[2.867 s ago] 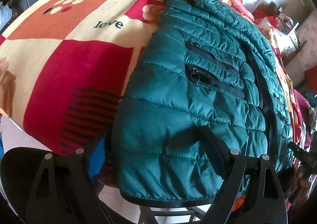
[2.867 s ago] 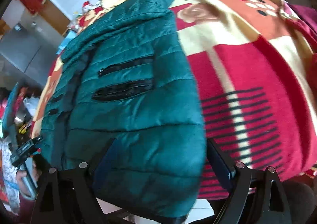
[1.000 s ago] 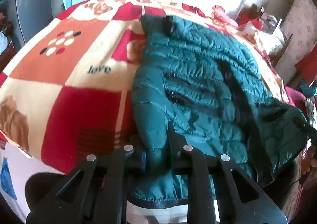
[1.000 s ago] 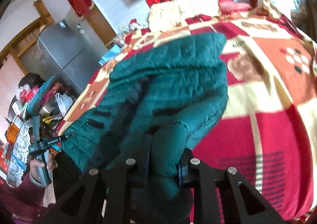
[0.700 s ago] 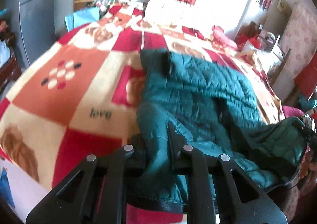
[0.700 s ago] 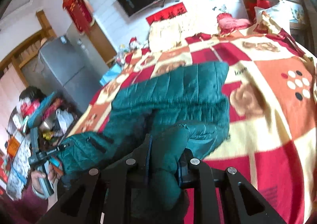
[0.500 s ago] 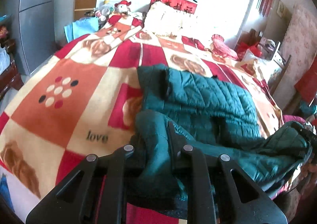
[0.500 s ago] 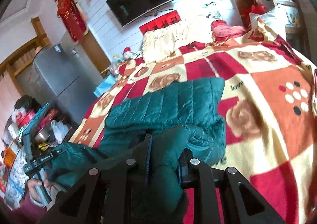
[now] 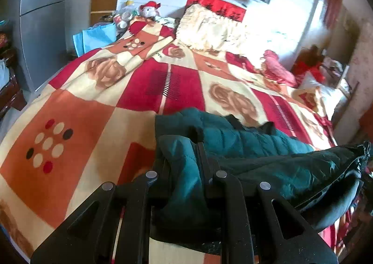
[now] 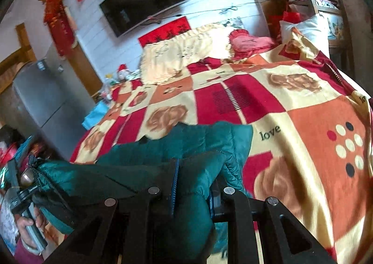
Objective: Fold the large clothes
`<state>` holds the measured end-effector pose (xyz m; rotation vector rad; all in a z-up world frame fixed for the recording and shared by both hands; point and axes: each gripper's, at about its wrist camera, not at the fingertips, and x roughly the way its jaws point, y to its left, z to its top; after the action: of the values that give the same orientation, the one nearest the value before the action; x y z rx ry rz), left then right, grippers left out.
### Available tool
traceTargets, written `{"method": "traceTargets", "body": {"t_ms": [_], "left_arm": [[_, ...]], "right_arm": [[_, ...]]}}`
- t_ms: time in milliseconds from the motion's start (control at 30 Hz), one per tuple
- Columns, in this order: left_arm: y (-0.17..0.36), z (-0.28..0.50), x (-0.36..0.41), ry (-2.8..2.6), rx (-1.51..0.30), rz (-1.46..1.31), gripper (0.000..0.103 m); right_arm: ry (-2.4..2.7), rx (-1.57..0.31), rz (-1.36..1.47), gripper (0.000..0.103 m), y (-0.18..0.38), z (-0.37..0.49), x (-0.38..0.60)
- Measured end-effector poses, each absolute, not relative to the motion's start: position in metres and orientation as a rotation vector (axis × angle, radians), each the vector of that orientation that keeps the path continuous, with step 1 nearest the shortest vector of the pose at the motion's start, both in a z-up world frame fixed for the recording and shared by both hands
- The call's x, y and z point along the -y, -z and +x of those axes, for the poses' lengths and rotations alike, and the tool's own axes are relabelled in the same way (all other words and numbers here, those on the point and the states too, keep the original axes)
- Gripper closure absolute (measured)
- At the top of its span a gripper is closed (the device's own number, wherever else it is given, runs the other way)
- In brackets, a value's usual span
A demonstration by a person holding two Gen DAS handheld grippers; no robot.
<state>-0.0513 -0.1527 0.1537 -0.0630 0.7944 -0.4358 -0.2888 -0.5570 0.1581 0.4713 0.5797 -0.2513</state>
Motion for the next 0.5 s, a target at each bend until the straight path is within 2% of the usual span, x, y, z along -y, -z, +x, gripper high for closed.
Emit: {"method": "traceTargets", "body": {"t_ms": [300, 400, 500], "left_arm": [[-0.104, 0.028, 0.193, 0.36, -0.917, -0.056, 0.087], [-0.085, 0.039, 0.194, 0.364, -0.961, -0.107, 0.083], [-0.077, 0.053, 0.175, 0.431, -1.005, -0.29, 0.079]], "right_arm": [[0.336, -0.659, 0.577, 0.085, -0.116, -0.21, 0.611], [0.352, -0.699, 0.656, 0.084, -0.091, -0.191, 0.627], [0.316, -0.676, 0.759, 0.071, -0.072, -0.186, 0.641]]}}
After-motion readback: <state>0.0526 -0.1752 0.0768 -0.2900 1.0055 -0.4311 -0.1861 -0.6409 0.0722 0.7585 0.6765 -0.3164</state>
